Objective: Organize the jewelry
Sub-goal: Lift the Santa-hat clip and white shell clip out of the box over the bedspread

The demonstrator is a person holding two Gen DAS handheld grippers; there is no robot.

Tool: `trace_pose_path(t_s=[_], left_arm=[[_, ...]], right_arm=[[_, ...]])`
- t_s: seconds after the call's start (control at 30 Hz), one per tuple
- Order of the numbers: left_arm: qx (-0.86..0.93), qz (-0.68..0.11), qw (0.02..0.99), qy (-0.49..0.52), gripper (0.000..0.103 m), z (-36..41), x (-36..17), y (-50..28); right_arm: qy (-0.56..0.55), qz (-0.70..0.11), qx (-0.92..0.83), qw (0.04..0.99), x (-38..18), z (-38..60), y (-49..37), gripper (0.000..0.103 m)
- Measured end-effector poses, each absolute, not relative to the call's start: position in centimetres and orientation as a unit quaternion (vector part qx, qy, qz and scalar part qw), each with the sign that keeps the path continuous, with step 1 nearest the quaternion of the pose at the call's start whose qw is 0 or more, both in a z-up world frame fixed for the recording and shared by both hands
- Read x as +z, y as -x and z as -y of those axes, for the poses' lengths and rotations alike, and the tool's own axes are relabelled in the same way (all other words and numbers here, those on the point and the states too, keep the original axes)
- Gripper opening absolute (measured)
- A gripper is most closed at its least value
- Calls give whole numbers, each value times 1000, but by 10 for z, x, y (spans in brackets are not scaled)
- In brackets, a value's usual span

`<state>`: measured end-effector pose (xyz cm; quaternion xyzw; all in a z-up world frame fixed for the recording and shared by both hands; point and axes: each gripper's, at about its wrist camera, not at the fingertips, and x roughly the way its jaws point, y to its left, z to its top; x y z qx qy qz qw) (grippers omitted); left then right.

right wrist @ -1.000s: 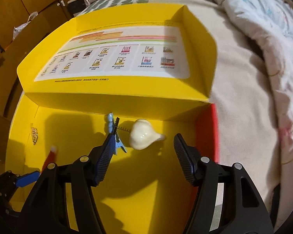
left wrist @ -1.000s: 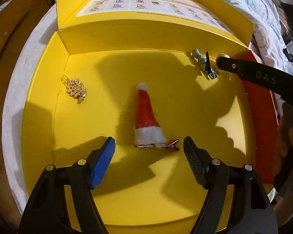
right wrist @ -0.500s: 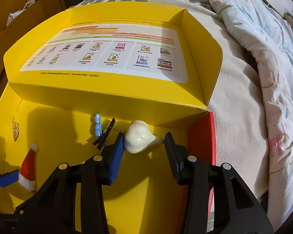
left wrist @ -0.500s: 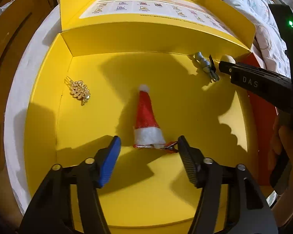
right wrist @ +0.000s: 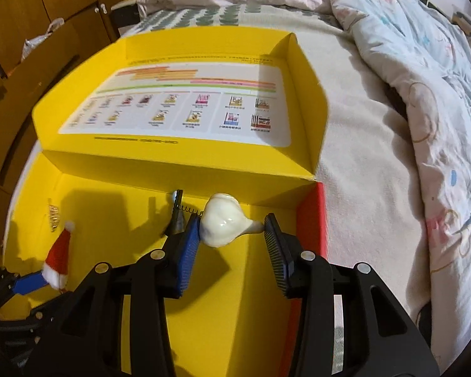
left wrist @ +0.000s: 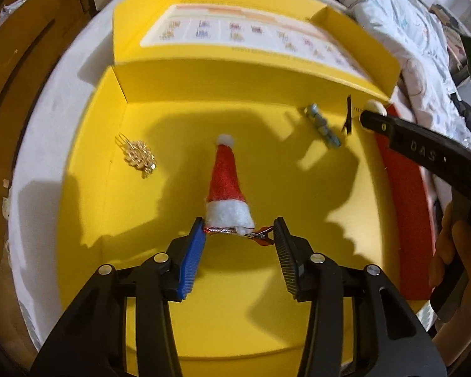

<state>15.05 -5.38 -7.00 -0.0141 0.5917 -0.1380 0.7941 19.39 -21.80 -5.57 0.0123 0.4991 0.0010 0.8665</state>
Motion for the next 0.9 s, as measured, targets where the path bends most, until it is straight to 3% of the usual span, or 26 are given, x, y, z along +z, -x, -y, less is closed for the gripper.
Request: trace_pose_path(t_s=[0.33, 0.63, 0.9], left_arm=[[-180, -546, 818, 16, 45, 51, -13, -94], [-221, -548, 807, -7, 45, 33, -11, 1], [-247, -573, 781, -36, 45, 27, -41, 79]], right_arm=[[-38, -472, 13, 881, 9, 232, -136, 43], [-62, -445, 17, 893, 74, 256, -27, 43], [-96, -467, -19, 879, 45, 298, 77, 43]])
